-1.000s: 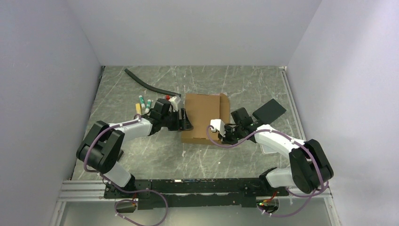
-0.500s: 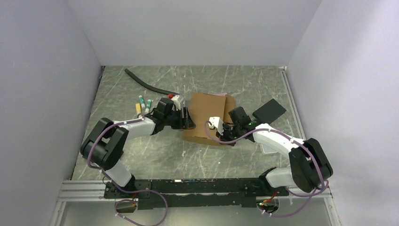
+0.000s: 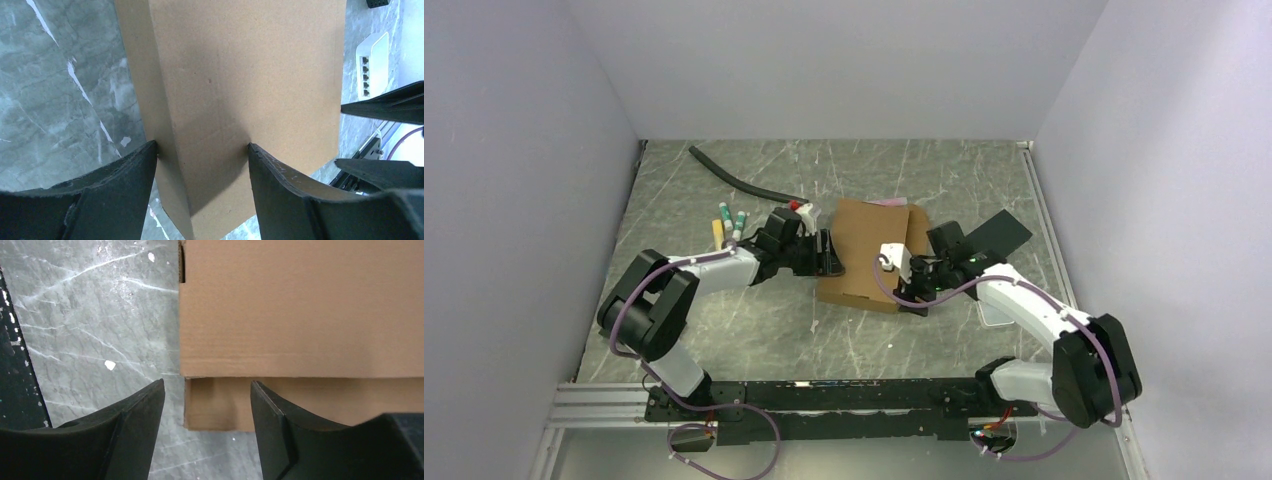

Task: Fold the paper box

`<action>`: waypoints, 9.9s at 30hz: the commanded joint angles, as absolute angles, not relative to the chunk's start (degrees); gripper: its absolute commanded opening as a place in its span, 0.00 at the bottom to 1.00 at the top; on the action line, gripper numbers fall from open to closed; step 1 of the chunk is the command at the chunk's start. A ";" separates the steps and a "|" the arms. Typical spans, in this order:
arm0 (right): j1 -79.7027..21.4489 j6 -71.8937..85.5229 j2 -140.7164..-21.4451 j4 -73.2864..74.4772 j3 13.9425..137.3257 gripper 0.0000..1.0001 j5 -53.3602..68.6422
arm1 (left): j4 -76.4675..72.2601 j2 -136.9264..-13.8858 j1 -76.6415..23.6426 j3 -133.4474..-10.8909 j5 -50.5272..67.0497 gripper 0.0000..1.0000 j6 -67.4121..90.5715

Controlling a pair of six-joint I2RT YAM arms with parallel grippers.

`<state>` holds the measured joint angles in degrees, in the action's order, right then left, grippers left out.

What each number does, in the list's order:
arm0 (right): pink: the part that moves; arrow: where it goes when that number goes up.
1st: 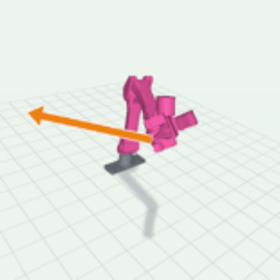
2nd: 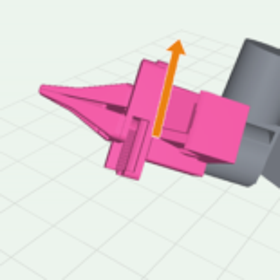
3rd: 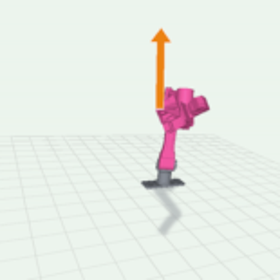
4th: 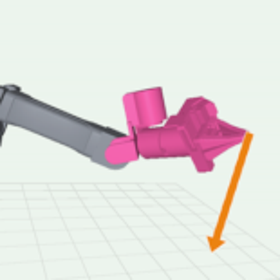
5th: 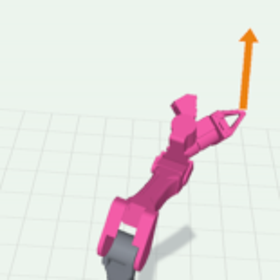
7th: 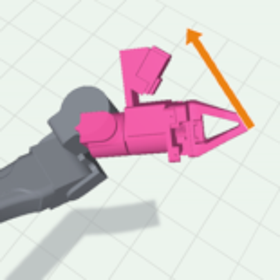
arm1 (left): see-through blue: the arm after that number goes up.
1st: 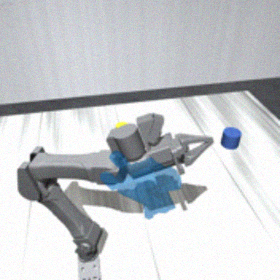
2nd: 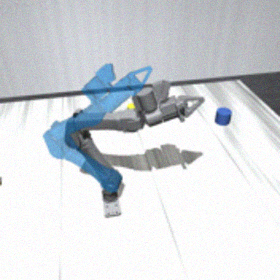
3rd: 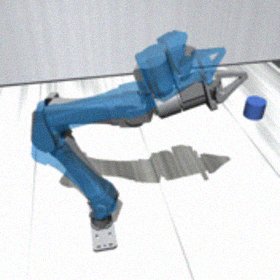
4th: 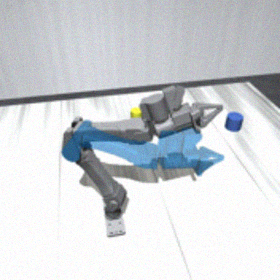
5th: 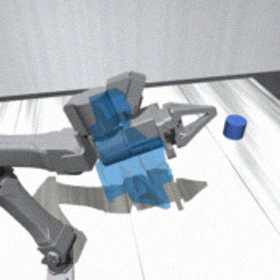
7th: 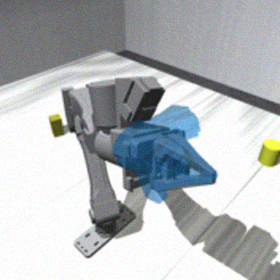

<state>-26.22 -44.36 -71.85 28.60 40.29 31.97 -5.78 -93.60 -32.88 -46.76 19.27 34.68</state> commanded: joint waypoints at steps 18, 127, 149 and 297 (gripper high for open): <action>-10.35 -42.05 -68.66 29.41 45.05 0.53 40.51 | 6.04 -86.40 -31.45 -50.76 15.58 0.78 28.16; 1.44 -22.01 -100.32 20.22 71.84 0.67 48.95 | 1.82 -64.26 -25.80 -34.64 22.39 0.91 41.88; -8.13 -20.92 -119.79 33.47 94.05 0.65 48.17 | -22.60 -68.94 -32.25 -21.02 28.63 0.92 63.21; -2.60 -58.46 -60.51 37.73 51.19 1.00 65.30 | -8.27 -56.41 -63.40 -30.98 -6.26 0.99 11.88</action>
